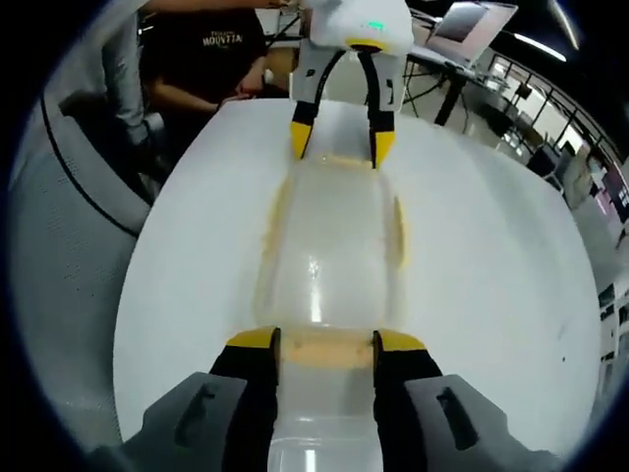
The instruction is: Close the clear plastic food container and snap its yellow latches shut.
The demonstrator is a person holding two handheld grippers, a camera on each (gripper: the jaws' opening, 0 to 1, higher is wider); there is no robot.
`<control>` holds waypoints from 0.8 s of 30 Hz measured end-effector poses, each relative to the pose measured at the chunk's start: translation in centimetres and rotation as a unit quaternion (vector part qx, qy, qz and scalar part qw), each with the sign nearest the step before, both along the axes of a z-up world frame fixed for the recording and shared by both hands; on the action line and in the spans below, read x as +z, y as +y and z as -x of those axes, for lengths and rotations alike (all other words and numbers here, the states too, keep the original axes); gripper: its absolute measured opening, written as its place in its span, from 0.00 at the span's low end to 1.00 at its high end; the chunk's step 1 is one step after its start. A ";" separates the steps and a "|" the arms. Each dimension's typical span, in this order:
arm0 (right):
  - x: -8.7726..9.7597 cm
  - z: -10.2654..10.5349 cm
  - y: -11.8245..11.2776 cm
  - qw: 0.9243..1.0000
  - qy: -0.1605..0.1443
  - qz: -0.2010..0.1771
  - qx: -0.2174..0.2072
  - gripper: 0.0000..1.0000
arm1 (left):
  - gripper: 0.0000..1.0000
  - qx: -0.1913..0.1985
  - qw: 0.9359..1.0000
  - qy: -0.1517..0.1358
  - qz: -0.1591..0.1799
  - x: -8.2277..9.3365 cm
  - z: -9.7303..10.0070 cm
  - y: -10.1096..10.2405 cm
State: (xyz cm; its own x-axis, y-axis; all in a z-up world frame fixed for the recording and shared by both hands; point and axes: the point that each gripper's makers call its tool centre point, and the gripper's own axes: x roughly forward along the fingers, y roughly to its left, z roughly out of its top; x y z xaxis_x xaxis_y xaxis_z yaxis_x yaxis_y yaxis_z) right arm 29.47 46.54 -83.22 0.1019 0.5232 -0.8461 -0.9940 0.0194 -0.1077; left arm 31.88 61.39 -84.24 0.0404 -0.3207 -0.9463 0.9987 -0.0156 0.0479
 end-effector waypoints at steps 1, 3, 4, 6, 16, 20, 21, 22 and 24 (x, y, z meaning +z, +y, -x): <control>0.0 0.0 0.0 1.000 0.000 0.000 0.000 0.33 | 0.46 -0.003 1.000 -0.001 0.001 0.0 0.0 0.0; 0.0 0.2 0.0 1.000 0.001 0.002 0.006 0.31 | 0.43 -0.015 1.000 -0.002 -0.001 0.0 0.0 0.0; 0.0 0.1 0.0 1.000 0.000 0.002 0.007 0.30 | 0.41 -0.020 1.000 -0.005 -0.005 0.1 -0.1 0.1; 0.0 0.1 0.0 1.000 0.000 0.002 0.009 0.30 | 0.38 -0.023 1.000 -0.005 -0.005 0.1 -0.2 0.1; 0.0 0.1 0.0 1.000 0.001 0.001 0.011 0.30 | 0.35 -0.020 1.000 -0.003 -0.013 -0.1 -0.2 0.0; 0.0 0.1 0.0 1.000 -0.003 0.004 0.016 0.30 | 0.35 -0.017 1.000 0.003 -0.011 0.0 0.1 -0.1; 0.0 0.1 -0.1 1.000 -0.003 0.005 0.016 0.30 | 0.35 -0.017 1.000 0.004 -0.009 0.0 0.1 -0.1; 0.0 0.1 0.0 1.000 -0.005 0.006 0.021 0.30 | 0.35 -0.017 1.000 0.004 -0.008 0.0 0.1 -0.1; 0.0 0.1 0.0 0.999 -0.014 0.011 0.037 0.30 | 0.35 -0.019 1.000 0.004 -0.008 0.0 0.1 -0.1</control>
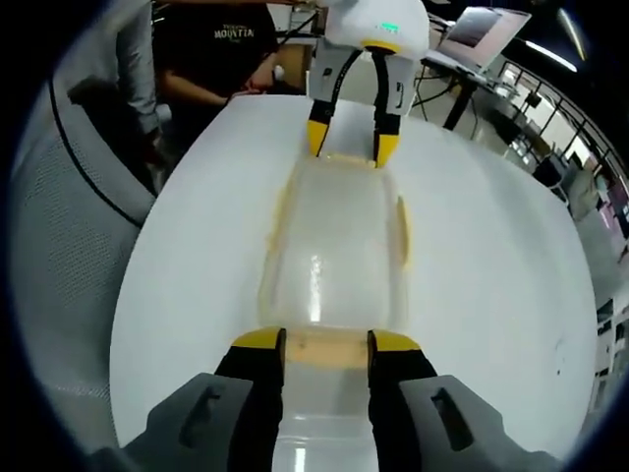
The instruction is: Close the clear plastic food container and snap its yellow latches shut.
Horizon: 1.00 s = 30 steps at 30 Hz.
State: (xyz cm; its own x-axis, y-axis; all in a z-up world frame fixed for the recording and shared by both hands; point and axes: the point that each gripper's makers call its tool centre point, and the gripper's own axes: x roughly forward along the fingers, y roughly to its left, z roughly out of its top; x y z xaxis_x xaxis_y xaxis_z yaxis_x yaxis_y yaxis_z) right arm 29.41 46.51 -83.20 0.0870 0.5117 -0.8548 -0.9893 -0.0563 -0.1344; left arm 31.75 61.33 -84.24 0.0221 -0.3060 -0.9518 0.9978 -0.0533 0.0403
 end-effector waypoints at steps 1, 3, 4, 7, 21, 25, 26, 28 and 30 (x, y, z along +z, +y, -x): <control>0.0 0.0 0.0 1.000 0.000 0.001 0.000 0.30 | 0.35 0.000 1.000 0.000 0.001 0.0 0.0 0.0; 0.0 0.1 -0.2 1.000 0.002 0.003 0.000 0.31 | 0.35 -0.002 1.000 -0.001 0.002 0.0 0.0 -0.2; 0.0 0.0 -0.2 1.000 0.002 0.005 -0.001 0.31 | 0.35 -0.002 1.000 -0.002 0.003 0.0 0.0 -0.3; 0.0 -0.2 -0.7 1.000 -0.004 0.017 -0.003 0.32 | 0.35 -0.002 1.000 -0.002 0.003 0.0 0.0 -0.4; -0.1 -1.3 -1.1 0.999 -0.018 0.028 -0.025 0.35 | 0.35 -0.001 1.000 -0.002 0.006 0.0 0.0 -0.3; -0.1 -1.3 -1.1 0.999 -0.016 0.026 -0.026 0.35 | 0.35 -0.001 1.000 -0.002 0.006 0.1 0.0 -0.3; -0.1 -1.3 -1.1 0.999 -0.015 0.026 -0.029 0.35 | 0.35 -0.001 1.000 -0.003 0.006 0.1 0.0 -0.3; -0.1 -1.4 -1.1 0.999 -0.014 0.026 -0.031 0.35 | 0.35 -0.002 1.000 -0.005 0.005 0.1 -0.1 -0.3; 0.0 -1.4 -1.1 0.999 -0.013 0.029 -0.035 0.34 | 0.35 -0.003 1.000 -0.005 0.005 0.1 -0.1 -0.3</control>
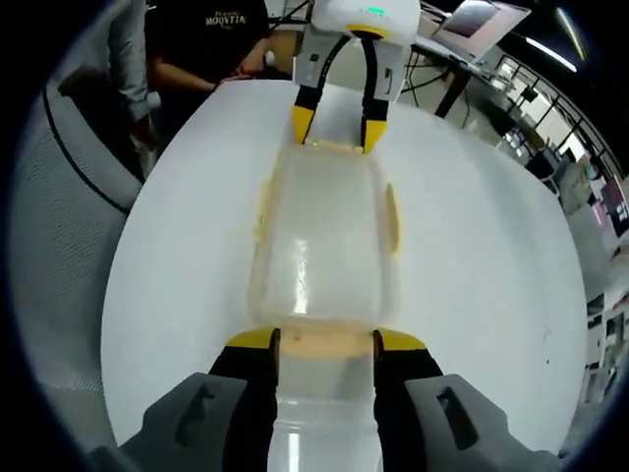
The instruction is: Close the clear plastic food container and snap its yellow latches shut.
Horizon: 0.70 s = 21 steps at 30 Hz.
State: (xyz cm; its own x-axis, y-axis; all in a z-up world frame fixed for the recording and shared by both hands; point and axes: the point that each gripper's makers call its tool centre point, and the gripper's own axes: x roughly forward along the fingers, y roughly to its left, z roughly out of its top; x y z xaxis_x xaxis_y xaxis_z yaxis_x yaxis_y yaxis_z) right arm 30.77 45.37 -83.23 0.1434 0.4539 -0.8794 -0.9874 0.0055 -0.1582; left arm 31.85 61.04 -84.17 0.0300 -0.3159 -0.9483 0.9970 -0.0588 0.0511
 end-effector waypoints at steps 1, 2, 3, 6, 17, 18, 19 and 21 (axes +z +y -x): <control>0.1 0.0 0.0 1.000 0.008 -0.005 -0.017 0.33 | 0.35 0.000 1.000 0.000 -0.001 0.0 0.0 0.0; 0.1 -0.1 -0.1 1.000 0.009 -0.005 -0.018 0.31 | 0.35 0.002 1.000 0.001 -0.002 0.0 0.0 0.0; 0.1 -0.2 -0.2 1.000 0.007 -0.004 -0.020 0.30 | 0.35 0.002 1.000 0.001 -0.002 0.0 0.0 0.0; -0.4 -0.5 -0.7 1.000 -0.007 0.009 -0.015 0.31 | 0.35 0.001 1.000 0.001 -0.002 0.0 0.0 0.0; -0.5 -1.0 -0.4 1.000 0.002 0.000 0.001 0.39 | 0.35 0.000 1.000 0.004 -0.001 -0.1 -0.1 0.1; -0.6 -0.9 -0.4 1.000 0.008 0.001 0.004 0.38 | 0.35 0.001 1.000 0.004 -0.001 -0.2 -0.2 0.1; -0.6 -0.8 -0.4 1.000 0.011 0.002 0.003 0.38 | 0.35 0.001 1.000 0.004 -0.001 -0.2 -0.2 0.1; -0.6 -0.9 -0.3 1.000 0.014 0.003 0.004 0.39 | 0.35 0.001 1.000 0.005 -0.002 -0.2 -0.3 0.1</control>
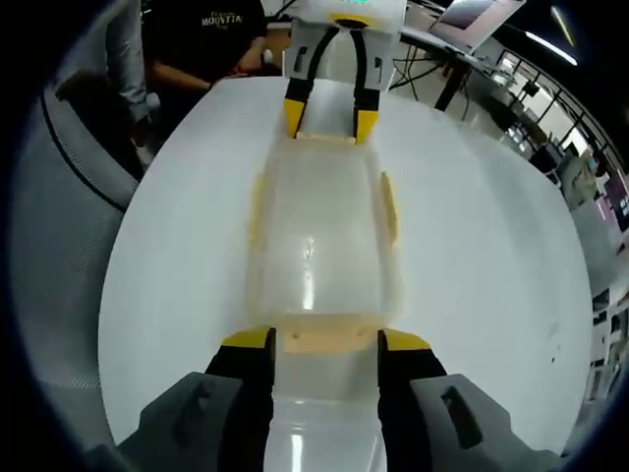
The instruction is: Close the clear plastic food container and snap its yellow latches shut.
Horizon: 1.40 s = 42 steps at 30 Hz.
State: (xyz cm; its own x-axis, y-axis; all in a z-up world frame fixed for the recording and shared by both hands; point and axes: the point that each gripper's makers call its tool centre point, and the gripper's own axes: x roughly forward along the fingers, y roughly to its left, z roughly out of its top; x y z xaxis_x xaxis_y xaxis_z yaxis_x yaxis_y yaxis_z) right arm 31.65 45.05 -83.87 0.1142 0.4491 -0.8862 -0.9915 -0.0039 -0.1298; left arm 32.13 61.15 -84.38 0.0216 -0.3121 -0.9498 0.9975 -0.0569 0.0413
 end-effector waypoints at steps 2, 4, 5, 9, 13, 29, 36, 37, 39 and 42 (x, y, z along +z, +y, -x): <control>0.0 -0.1 0.1 1.000 0.000 0.003 0.003 0.41 | 0.35 0.000 1.000 0.001 -0.001 0.0 0.0 0.0; -0.1 -0.1 0.1 1.000 0.003 0.010 0.005 0.40 | 0.35 -0.001 1.000 0.001 -0.002 -0.1 -0.1 0.0; -0.2 0.1 0.1 1.000 0.006 0.014 0.012 0.38 | 0.35 -0.001 1.000 0.002 -0.002 -0.1 -0.1 0.0; -0.3 0.1 0.2 1.000 0.005 0.020 0.015 0.37 | 0.35 0.001 1.000 0.003 -0.002 -0.1 -0.1 0.1; -0.3 0.1 0.2 1.000 0.001 0.027 0.015 0.37 | 0.35 0.000 1.000 0.003 -0.001 -0.1 -0.1 0.1; -0.3 0.2 0.4 0.999 0.003 0.034 0.014 0.36 | 0.34 0.002 1.000 0.007 0.001 -0.1 0.0 0.4; -0.3 0.4 0.6 0.999 0.004 0.036 0.016 0.36 | 0.34 0.022 1.000 0.020 -0.003 -0.1 0.2 0.6; -0.3 0.4 0.6 0.999 0.005 0.036 0.017 0.36 | 0.34 0.020 1.000 0.019 -0.003 -0.1 0.2 0.6; -0.3 0.4 0.6 0.999 0.006 0.036 0.017 0.36 | 0.34 0.020 1.000 0.020 -0.002 -0.1 0.2 0.5; -0.3 0.3 0.6 0.999 0.006 0.036 0.017 0.36 | 0.35 0.025 0.999 0.022 0.002 0.0 0.2 0.3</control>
State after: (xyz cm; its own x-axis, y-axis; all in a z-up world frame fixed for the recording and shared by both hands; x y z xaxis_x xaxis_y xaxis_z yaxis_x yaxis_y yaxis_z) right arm 31.31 45.66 -84.16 0.0882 0.3877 -0.9176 -0.9922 -0.0471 -0.1152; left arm 31.91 61.49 -84.38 -0.0035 -0.3159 -0.9488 1.0000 -0.0059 -0.0018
